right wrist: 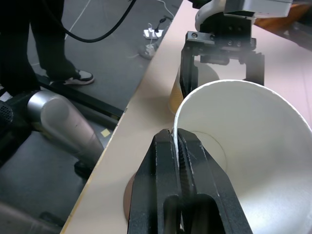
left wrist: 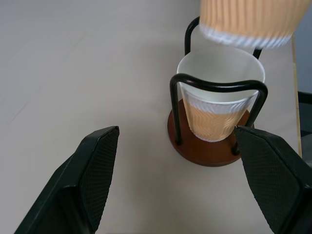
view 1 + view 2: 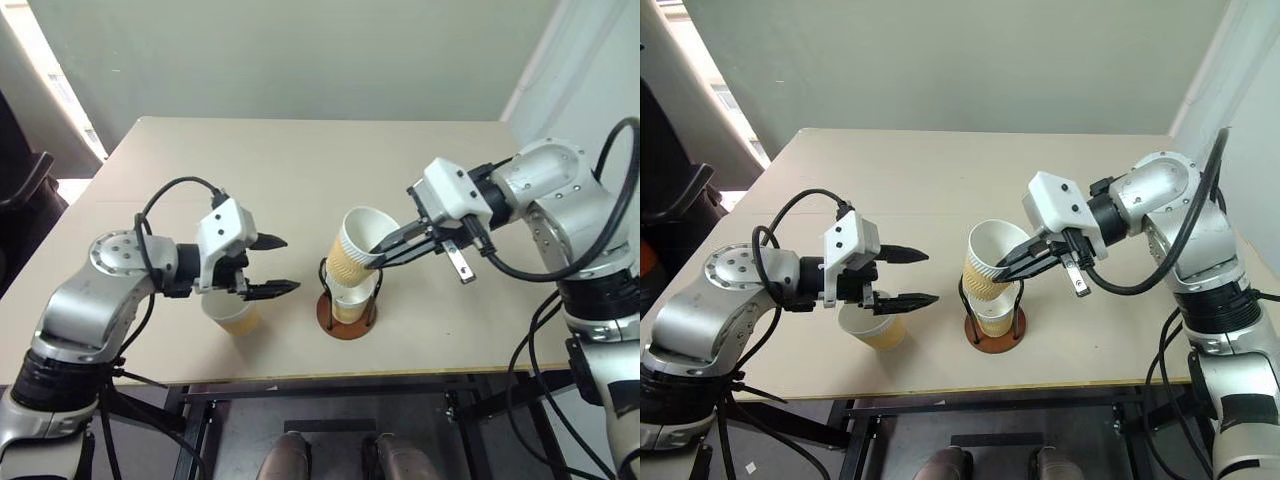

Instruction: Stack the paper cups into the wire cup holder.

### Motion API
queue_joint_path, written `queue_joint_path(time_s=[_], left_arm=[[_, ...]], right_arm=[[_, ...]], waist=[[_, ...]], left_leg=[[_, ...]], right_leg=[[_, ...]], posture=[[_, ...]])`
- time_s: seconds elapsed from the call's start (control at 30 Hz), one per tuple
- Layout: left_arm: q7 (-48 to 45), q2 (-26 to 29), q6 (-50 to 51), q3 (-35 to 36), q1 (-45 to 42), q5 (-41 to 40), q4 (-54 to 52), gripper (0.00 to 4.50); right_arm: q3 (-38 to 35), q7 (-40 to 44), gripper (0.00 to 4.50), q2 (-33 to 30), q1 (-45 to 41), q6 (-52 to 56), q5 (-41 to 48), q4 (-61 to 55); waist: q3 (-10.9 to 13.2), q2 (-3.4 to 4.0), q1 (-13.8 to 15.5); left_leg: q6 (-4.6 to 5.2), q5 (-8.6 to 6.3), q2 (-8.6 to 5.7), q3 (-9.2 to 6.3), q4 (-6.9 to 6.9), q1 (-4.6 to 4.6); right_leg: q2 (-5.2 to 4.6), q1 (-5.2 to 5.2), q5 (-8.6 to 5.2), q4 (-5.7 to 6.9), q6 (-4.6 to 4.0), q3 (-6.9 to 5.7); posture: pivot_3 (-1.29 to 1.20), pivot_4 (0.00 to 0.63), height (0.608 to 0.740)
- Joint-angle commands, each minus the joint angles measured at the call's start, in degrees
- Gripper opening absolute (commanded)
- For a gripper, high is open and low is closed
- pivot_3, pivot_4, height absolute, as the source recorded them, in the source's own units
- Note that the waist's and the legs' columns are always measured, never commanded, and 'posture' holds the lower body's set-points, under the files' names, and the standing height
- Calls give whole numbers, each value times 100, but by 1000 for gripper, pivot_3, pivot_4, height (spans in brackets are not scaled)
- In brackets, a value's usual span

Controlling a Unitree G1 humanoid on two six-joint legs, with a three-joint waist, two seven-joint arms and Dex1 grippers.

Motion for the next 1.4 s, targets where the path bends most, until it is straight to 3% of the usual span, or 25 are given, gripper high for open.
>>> queue_joint_path(time_s=[0.03, 0.63, 0.93, 1.07, 1.1, 1.23, 1.4], left_arm=[[57, 83, 4, 150, 63, -29, -177, 4059], [161, 171, -55, 192, 224, -104, -267, 4059], [207, 288, -223, 244, 242, 70, -165, 4059], [13, 508, -502, 226, -21, 322, 210, 4059], [-119, 624, -602, 237, -96, 377, 360, 4059], [-885, 1202, -1069, 53, -446, 649, 1159, 4059], [-1783, 1535, -1584, -593, -812, 1155, 1852, 4059]], right_arm=[[145, -107, 21, -63, 25, -303, -275, 42], [468, 154, 21, -177, 74, -539, -501, 74], [528, 79, 2903, -76, -30, -658, -655, 308], [149, -82, 4270, -13, -205, -542, -419, 571], [-10, -213, 4452, 54, -264, -468, -314, 683], [-633, -1178, 4452, 835, -387, 299, 343, 740], [-236, -1575, 4452, 1215, 36, 327, 166, 75]], waist=[[0, 0, 1], [0, 0, 3], [0, 0, 1], [0, 0, 2], [0, 0, 1], [0, 0, -6], [-1, -1, -2]], left_leg=[[0, 0, 0, 0, -2, 0], [-1, -5, 0, -1, -3, -3], [-1, -6, 0, -1, -4, -4], [-1, -5, 0, -2, -5, -3], [-1, -5, 0, -2, -5, -5], [-1, -5, 0, -6, -14, -5], [-17, -12, -1, -10, -64, -4]], right_leg=[[0, 0, 0, 0, 0, -1], [0, -2, -1, -2, -1, -1], [0, -2, -1, -2, -2, 0], [0, -4, -3, -1, -4, 0], [0, -7, -3, -2, -5, 0], [1, -16, -5, 0, -9, 4], [4, -38, -25, 0, -38, 4]], posture=[[0, 150, 740], [0, 150, 740], [0, 150, 740], [0, 150, 740], [0, 150, 740], [0, 150, 740], [0, 150, 740]])
